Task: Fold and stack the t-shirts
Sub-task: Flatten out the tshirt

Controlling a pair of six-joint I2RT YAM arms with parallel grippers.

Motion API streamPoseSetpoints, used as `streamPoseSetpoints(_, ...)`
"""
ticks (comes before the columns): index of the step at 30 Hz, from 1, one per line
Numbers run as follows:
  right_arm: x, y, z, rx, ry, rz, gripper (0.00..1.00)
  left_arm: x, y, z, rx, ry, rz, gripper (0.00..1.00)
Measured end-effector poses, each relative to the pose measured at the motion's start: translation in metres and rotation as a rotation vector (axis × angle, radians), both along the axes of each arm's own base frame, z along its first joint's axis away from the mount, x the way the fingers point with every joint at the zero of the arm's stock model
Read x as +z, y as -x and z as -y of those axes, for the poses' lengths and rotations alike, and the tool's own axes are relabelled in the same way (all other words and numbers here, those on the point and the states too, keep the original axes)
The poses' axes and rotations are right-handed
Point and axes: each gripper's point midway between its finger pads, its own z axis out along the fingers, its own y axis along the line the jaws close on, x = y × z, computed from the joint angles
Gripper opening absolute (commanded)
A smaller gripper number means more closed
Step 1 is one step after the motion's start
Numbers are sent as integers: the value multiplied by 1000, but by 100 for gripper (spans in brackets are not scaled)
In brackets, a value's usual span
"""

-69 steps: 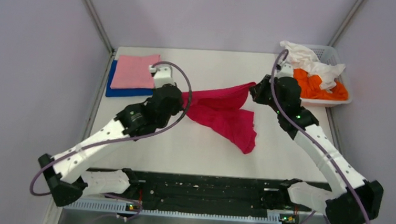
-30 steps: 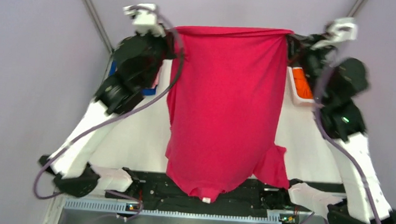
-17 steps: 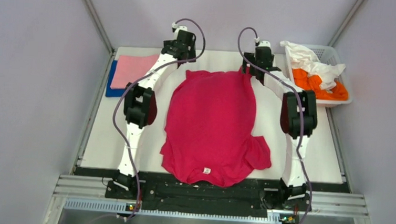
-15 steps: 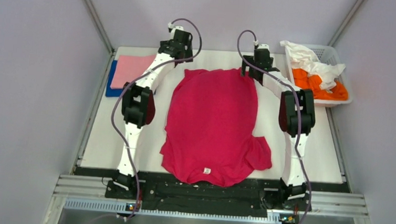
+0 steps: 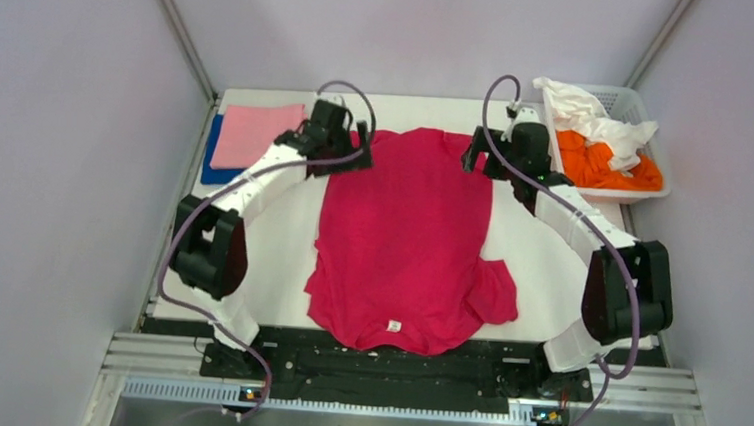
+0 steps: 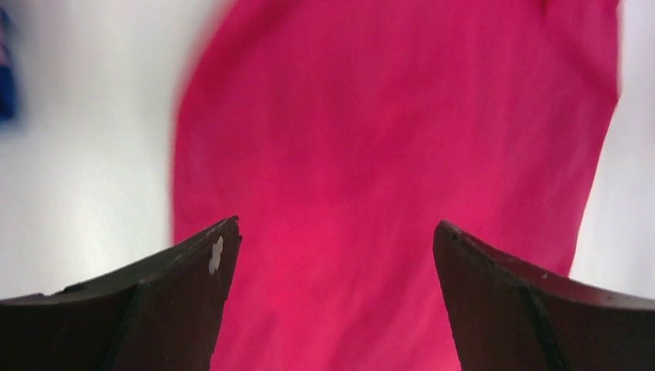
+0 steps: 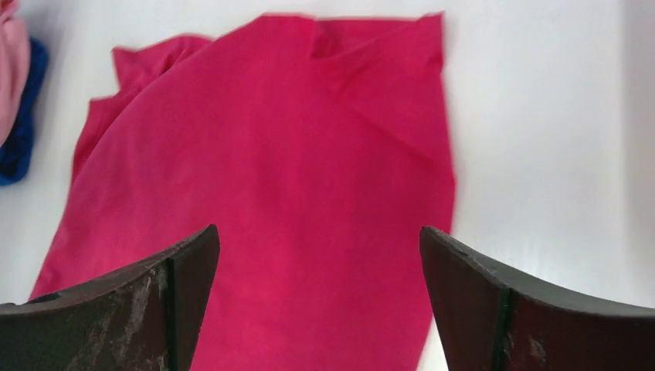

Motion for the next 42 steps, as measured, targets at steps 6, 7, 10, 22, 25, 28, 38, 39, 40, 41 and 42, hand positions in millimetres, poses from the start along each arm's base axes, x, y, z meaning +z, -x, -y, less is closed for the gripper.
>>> streamPoseSetpoints(6,-35,35,-45,167,-81,-100,99,-81,154,59,-215,24,-286,99)
streamPoseSetpoints(7,-43,37,-53,189,-93,-121,99,-95,181,67,-251,28,-338,99)
streamPoseSetpoints(10,-76,40,-69,227,-112,-201,99,-120,224,61,-260,38,-442,99)
streamPoseSetpoints(22,-125,56,-77,192,-117,-299,99,-143,137,6,112,0,-565,97)
streamPoseSetpoints(25,-127,94,-75,180,-117,-314,99,-139,59,0,175,-2,-510,97)
streamPoseSetpoints(28,-128,138,-86,209,-117,-339,99,-128,-40,14,152,20,-363,99)
streamPoseSetpoints(38,-117,239,-145,451,-82,-415,99,-99,-128,102,-120,272,-99,99)
streamPoseSetpoints(39,-112,233,-142,431,-69,-401,99,-95,-128,105,-135,276,-92,99)
streamPoseSetpoints(40,-106,226,-140,411,-62,-384,99,-92,-125,108,-150,275,-87,99)
streamPoseSetpoints(41,-98,217,-139,393,-60,-362,99,-87,-123,109,-161,270,-83,99)
streamPoseSetpoints(42,-91,208,-137,371,-65,-342,99,-81,-118,107,-171,259,-80,99)
